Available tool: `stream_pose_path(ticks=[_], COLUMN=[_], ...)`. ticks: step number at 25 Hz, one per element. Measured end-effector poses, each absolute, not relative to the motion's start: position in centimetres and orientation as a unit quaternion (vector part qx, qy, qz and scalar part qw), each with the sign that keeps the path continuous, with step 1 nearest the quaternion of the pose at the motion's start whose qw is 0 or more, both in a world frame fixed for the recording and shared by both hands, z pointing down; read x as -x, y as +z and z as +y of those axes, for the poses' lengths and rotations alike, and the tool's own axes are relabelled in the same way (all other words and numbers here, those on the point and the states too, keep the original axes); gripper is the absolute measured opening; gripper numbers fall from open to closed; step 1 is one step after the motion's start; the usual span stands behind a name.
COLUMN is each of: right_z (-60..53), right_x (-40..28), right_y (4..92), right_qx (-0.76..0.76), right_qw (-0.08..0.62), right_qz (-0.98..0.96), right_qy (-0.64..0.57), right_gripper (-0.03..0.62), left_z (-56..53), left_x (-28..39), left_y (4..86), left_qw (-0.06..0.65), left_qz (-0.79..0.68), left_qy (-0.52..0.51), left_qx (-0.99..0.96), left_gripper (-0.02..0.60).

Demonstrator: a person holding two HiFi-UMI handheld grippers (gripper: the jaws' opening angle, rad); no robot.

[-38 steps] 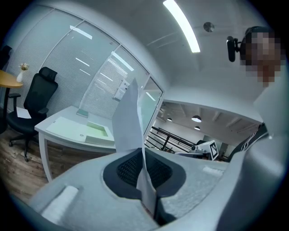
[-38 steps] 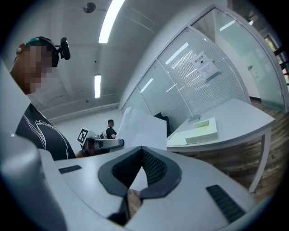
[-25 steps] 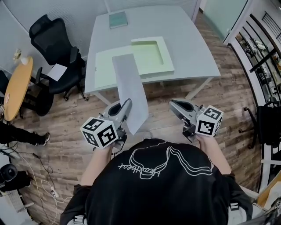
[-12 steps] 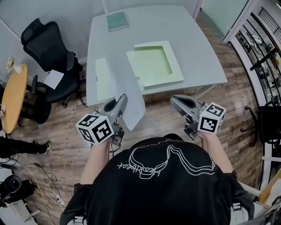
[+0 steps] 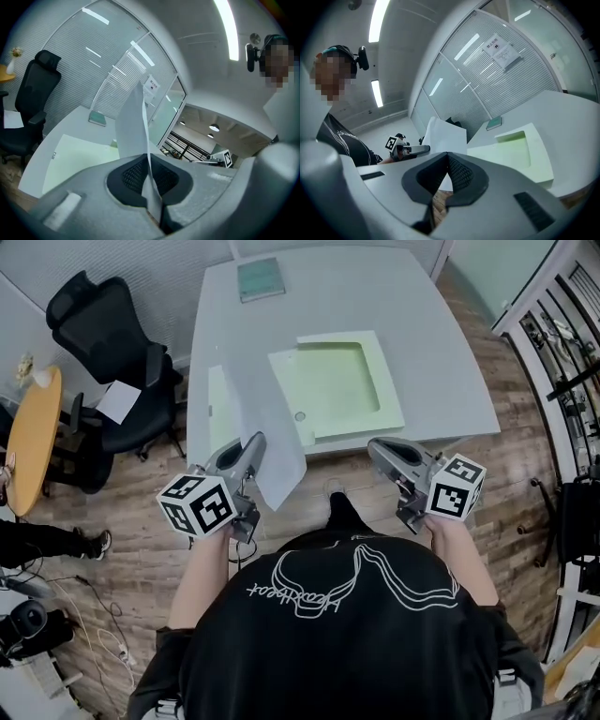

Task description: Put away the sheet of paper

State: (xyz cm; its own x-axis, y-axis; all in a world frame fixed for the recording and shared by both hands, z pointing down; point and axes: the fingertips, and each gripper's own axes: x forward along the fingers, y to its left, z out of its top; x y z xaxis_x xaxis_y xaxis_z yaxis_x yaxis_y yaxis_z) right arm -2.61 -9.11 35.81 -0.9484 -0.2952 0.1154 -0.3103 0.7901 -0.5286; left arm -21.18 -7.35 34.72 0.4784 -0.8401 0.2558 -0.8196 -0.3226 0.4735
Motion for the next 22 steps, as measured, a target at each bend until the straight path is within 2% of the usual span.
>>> stream_pose_path(ticks=[10, 22], right_z=[-17.1, -20.5], right_x=[3.7, 3.4], right_y=[37.4, 39.1], right_qx=[-0.152, -0.159], right_qw=[0.02, 0.027], right_qz=[-0.938, -0.931], right_qy=[0.31, 0.328], right_gripper=[0.009, 0.009], left_z=[-14.7, -19.6], left_x=[24.1, 25.0], left_y=[36.2, 37.3], left_qw=[0.31, 0.338], left_qz=[-0.531, -0.526], left_qy=[-0.02, -0.048], left_qx=[-0.788, -0.779], left_gripper=[0.011, 0.011])
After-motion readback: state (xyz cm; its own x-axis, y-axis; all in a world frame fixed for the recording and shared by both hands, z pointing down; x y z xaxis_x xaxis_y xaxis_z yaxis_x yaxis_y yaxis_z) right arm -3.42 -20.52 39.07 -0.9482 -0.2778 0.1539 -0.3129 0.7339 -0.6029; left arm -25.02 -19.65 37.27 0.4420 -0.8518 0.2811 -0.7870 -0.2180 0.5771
